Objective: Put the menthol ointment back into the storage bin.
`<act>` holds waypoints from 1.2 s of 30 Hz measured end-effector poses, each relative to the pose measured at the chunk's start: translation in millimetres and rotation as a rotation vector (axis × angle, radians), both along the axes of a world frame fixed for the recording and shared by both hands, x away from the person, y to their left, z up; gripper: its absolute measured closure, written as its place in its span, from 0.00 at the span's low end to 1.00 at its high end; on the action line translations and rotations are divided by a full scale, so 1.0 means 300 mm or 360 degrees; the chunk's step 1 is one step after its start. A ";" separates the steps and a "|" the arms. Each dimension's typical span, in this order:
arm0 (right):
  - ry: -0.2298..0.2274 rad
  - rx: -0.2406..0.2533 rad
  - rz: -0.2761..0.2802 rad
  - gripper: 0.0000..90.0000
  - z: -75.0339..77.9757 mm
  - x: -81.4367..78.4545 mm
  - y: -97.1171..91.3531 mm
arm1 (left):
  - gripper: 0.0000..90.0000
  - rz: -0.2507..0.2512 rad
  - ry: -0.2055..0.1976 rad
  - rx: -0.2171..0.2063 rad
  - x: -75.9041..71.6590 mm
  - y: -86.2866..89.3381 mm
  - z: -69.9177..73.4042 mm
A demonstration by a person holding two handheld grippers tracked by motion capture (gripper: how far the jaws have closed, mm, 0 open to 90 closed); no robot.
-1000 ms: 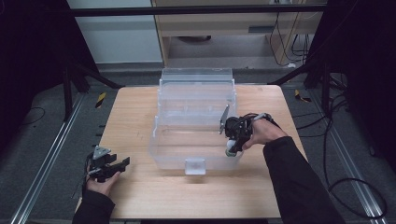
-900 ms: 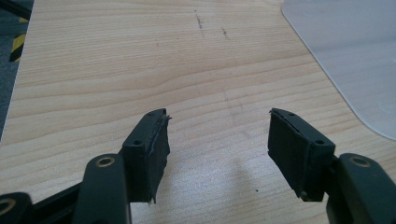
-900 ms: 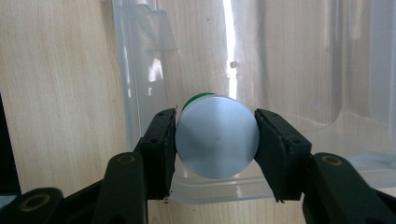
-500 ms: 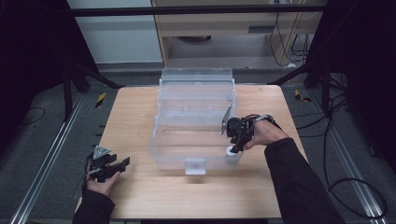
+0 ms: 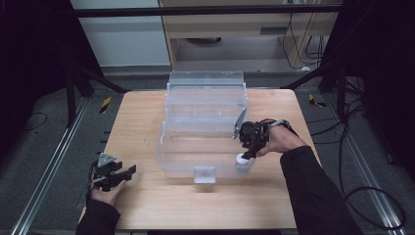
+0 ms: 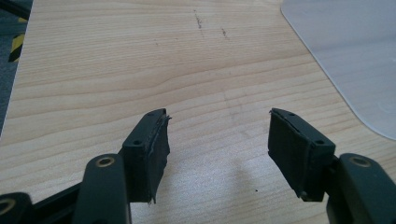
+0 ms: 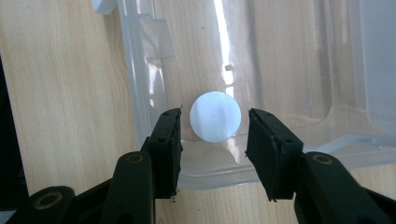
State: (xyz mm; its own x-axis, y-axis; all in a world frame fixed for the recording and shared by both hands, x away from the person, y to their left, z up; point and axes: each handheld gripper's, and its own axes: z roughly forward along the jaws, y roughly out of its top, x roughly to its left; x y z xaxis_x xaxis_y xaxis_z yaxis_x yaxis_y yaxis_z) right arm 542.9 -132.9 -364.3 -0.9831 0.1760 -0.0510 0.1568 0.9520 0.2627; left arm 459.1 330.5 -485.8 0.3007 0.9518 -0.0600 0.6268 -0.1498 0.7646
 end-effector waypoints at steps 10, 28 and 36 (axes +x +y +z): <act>-0.0091 0.0129 -0.0108 0.47 0.062 -0.049 -0.063 | 0.42 0.0001 -0.0002 -0.0006 -0.001 -0.002 0.000; -0.0224 0.0416 -0.0547 0.22 -0.028 -0.145 -0.267 | 0.41 -0.0001 0.0005 0.0002 -0.001 -0.006 -0.001; -0.0249 0.0552 -0.0656 0.21 -0.128 -0.190 -0.326 | 0.41 -0.0005 0.0010 0.0005 -0.001 -0.006 -0.002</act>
